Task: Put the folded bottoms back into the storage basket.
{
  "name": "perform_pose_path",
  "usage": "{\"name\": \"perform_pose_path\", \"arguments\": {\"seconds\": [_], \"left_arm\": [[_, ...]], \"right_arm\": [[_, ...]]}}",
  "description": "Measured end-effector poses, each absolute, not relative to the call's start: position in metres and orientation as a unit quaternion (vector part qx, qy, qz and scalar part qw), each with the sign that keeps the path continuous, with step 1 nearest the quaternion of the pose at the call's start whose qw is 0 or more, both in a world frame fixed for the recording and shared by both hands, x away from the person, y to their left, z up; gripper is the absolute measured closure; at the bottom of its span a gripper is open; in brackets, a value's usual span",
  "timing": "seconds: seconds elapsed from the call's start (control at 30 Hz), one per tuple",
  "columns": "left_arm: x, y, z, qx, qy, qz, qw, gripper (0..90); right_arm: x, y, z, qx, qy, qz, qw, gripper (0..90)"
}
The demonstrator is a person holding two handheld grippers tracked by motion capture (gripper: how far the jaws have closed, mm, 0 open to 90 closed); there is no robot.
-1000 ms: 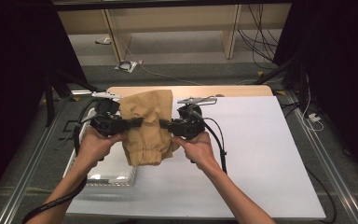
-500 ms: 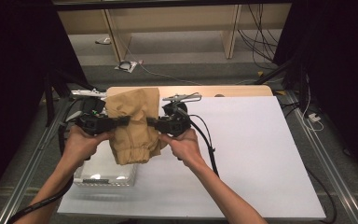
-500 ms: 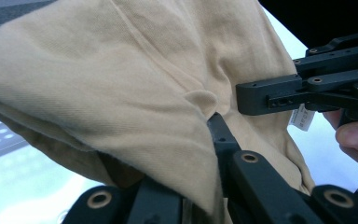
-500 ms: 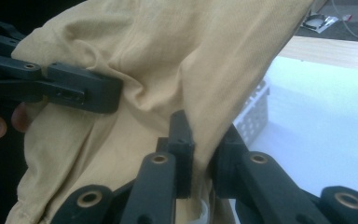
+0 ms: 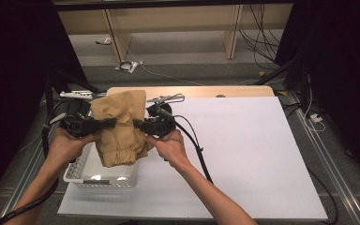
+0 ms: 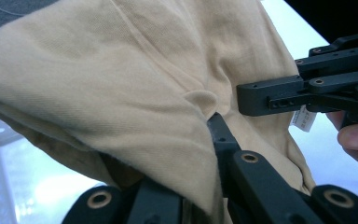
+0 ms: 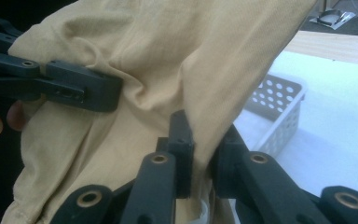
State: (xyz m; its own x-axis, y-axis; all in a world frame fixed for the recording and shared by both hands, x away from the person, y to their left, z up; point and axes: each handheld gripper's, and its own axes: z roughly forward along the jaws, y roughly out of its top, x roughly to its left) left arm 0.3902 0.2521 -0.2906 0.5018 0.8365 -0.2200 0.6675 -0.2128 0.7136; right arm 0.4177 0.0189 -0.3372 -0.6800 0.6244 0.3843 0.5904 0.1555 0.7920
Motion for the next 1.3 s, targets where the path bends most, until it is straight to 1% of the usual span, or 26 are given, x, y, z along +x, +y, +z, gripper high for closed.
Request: {"name": "perform_pose_path", "arguments": {"seconds": [0.67, 1.3], "left_arm": [[0.390, 0.278, -0.304, 0.772, 0.504, 0.102, 0.374, 85.1], [0.389, 0.287, -0.311, 0.779, 0.507, 0.104, 0.354, 85.1]], "right_arm": [[0.419, 0.050, -0.354, 0.401, 0.764, 0.506, 0.003, 81.0], [0.418, 0.064, -0.365, 0.401, 0.766, 0.502, 0.001, 80.5]]}}
